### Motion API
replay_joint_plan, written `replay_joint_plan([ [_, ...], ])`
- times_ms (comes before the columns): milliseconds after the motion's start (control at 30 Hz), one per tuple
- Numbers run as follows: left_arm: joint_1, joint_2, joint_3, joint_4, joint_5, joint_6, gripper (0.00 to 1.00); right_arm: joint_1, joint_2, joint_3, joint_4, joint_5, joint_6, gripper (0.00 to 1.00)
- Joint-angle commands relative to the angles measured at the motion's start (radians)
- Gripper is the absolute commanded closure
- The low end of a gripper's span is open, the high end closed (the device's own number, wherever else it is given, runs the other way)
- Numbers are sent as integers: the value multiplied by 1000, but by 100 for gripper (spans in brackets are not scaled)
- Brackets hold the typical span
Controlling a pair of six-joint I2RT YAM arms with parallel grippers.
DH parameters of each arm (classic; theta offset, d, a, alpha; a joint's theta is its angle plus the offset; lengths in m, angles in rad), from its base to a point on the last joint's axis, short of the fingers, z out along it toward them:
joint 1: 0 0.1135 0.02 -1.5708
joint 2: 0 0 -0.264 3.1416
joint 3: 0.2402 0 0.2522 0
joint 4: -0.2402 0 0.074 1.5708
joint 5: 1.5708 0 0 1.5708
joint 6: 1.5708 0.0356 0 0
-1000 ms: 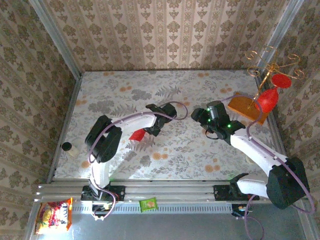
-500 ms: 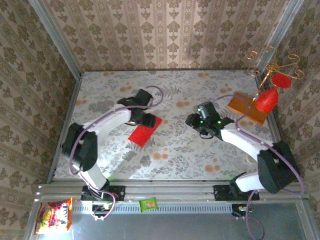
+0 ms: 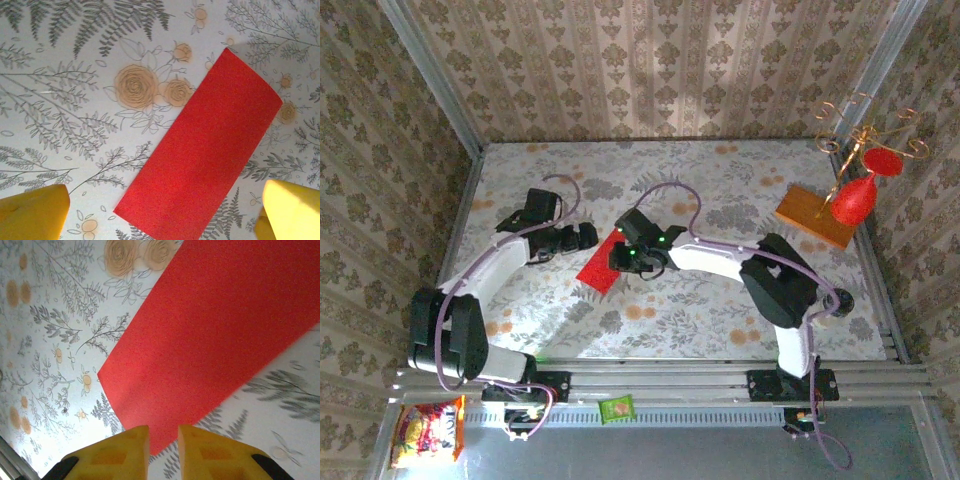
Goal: Fold a paper plane with a square sheet of paper (pick it up from the middle)
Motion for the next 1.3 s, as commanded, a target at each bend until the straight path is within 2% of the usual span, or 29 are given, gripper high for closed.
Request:
replay_joint_plan([
  [0,30,-37,-30,38,52,-38,0,4,74,82,-97,-28,-31,76],
  [200,45,-42,-48,45,68,-42,0,8,173,186,-175,-52,-68,75],
  [400,46,-37,-60,61,93,-46,0,-4,213,220,-273,-47,-154,70],
  [567,47,-28,-60,59,115,-35,0,-52,182,139,-341,-61,-281,69],
  [733,44,-24,-70,76,145,-32,0,-105,75,-3,-369,-141,-490,68],
  [867,35,-11,-81,111,175,-46,0,-120,-9,-65,-387,-136,-589,67],
  [967,18,-5,-84,126,179,-57,0,-120,-75,-88,-341,-82,-514,62],
  [1100,-18,-11,-97,145,181,-80,0,-125,-208,-172,-204,62,-240,53],
  [1200,-45,-14,-124,174,177,-131,0,-124,-258,-267,-54,76,-39,53],
  [1267,-55,-20,-155,223,185,-186,0,-125,-253,-296,-18,95,54,56],
])
